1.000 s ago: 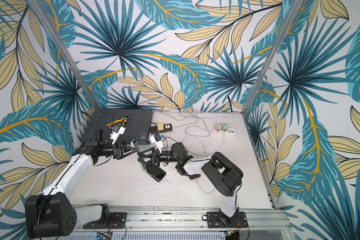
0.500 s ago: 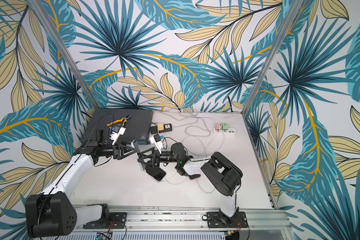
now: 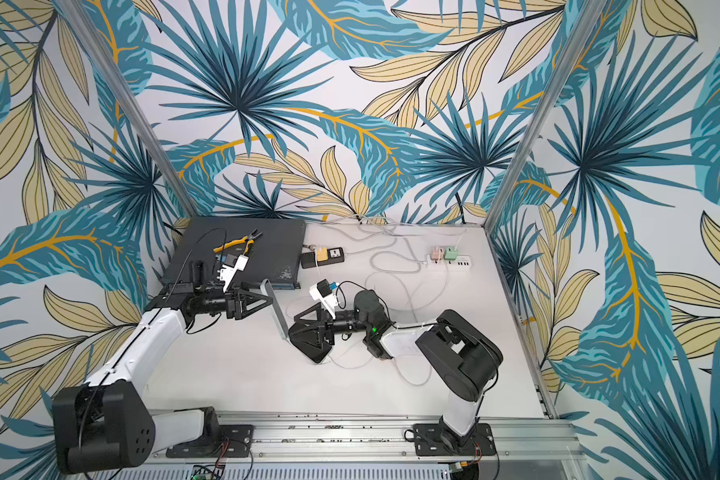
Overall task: Unplug the charging cable from the phone
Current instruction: Pick up the phone at the center of the board, then remove the charging cable from the phone.
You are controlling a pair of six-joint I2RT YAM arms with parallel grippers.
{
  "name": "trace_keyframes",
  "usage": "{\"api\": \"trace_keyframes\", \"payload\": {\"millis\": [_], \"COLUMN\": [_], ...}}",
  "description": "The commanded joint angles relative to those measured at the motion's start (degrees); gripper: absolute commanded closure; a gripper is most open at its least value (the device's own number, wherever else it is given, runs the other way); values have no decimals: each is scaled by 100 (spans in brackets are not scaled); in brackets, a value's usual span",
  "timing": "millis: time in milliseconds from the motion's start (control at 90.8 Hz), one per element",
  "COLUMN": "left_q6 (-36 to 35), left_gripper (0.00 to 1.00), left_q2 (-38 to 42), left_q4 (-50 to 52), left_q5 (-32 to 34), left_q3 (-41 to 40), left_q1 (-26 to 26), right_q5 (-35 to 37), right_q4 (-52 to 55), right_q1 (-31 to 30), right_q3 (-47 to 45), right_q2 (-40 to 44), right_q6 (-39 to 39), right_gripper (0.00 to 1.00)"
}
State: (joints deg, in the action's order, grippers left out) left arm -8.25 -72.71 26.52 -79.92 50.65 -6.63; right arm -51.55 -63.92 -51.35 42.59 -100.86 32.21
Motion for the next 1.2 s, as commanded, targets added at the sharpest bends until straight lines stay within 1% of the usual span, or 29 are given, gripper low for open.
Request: {"api": "trace_keyframes", "payload": {"millis": [0, 143, 286, 397, 496, 639, 837, 992, 1190], "left_q6": [71, 91, 104, 118, 134, 135, 126, 125, 123], "left_gripper": [97, 97, 97, 96, 96, 96, 96, 96, 96], "left_q2": [54, 64, 64, 64, 58, 64, 64, 64, 64], "left_q4": [-188, -187, -191, -191, -191, -183, -183, -174, -174], "left_q5": [-306, -301, -322, -305, -313, -328, -323, -330, -331], "left_q3": [-64, -64, -64, -73, -73, -73, -82, -82, -82], "left_q1": [-100, -119, -136, -136, -145, -153, -158, -163, -163], "right_q5": [-195, -151, 19, 161, 224, 259, 256, 268, 275], "right_q4": [400, 413, 695, 1053, 1268, 1226, 1218, 1182, 1171], "right_q1": [1, -22, -79, -171, -259, -308, -398, -432, -451], "right_q3": [-185, -218, -77, 90, 209, 245, 326, 329, 312], "right_q2": [113, 6, -150, -245, -337, -394, -517, -564, -568], "right_q6": [-637, -748, -886, -1140, -1257, -1256, -1238, -1252, -1265], "right_gripper": [24, 36, 42, 47, 50, 56, 66, 71, 85]}}
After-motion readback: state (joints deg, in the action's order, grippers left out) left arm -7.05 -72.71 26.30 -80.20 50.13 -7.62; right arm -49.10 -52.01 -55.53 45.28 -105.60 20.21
